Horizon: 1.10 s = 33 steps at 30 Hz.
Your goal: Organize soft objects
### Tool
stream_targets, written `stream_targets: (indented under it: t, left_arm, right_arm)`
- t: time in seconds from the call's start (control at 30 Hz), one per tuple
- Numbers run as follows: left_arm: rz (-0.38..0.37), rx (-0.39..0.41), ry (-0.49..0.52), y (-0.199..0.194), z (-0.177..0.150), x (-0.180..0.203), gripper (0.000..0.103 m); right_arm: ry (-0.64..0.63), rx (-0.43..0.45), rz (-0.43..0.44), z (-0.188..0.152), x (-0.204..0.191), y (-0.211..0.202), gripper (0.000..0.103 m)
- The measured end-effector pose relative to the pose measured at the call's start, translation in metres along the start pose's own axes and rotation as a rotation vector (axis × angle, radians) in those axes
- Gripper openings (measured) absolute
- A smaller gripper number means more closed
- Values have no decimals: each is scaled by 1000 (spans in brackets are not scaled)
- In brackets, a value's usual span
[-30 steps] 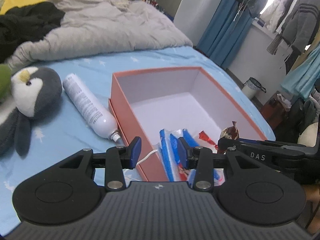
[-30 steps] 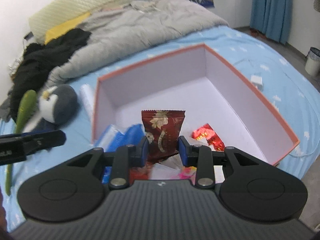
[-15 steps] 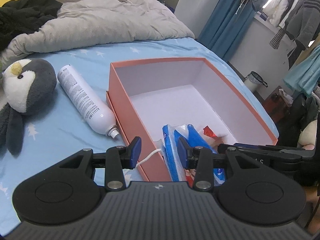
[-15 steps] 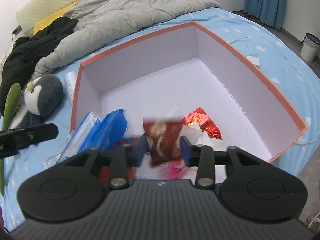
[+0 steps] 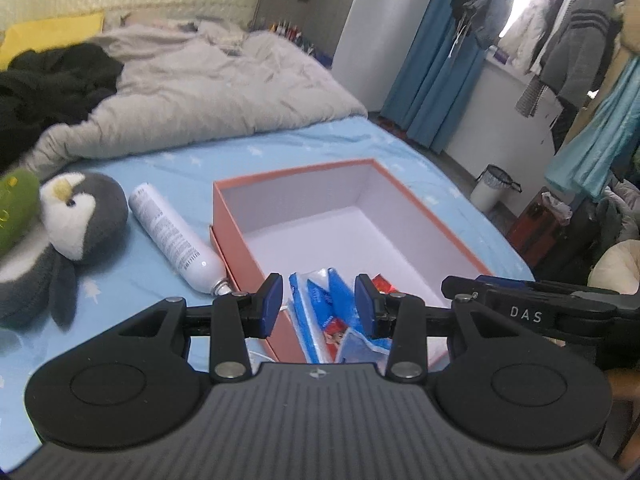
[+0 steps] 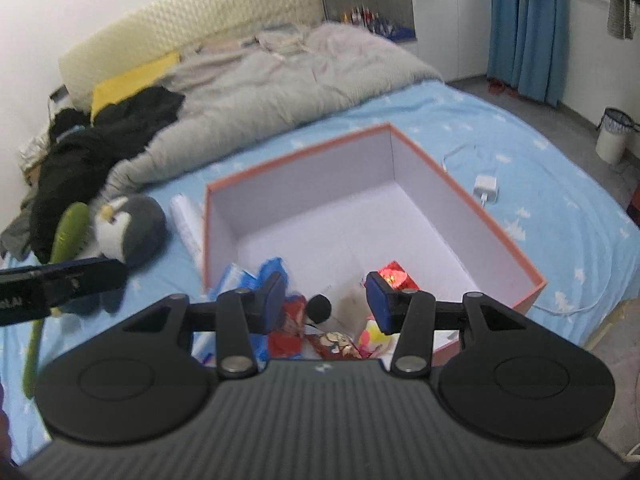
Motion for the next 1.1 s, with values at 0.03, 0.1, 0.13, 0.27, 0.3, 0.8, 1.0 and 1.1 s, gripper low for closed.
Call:
stream_targets:
  t: [0.03,0.1,0.13,0.27,0.3,0.8,1.0,1.1]
  left_arm:
    - [1,9,1,-8,1,2,45]
    - [1,27,3,-25,1,7,45]
    - [-1,32,6,-33,0,9,45]
    - [-2,63,13,-66,-2,19,45]
    - [-7,69,11,-73,-4,22,45]
    - [-4,95,36,-140,-43,62,45]
    - [0,99,66,-155,-58,79,45]
    - [-6,94,72,-155,-63,84,45]
  right_arm:
    - [-2,10,4,0,-2,-8,48]
    - [0,29,18,0,-6,-24,48]
    - [1,35,24,-1,-8,-32,48]
    - [-2,59,43,-6,-14,-62,48]
    - [-5,67,46,-7,-16,-69,48]
    - [-26,97,94,-58,-21,-137,48]
    - [-22,114,83,-71,-15,-156,48]
    - [-11,123,80,-75,-12,-160,48]
Point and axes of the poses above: each gripper's, at about its wrist camera, not at the fingertips, and y roughly the way its jaws point, x to its right, z to its top, the point moved 10 cm from there along y, roughly the way its jaws point, and after that the axes turned 15 degrees about y, right-handed, at the moved point
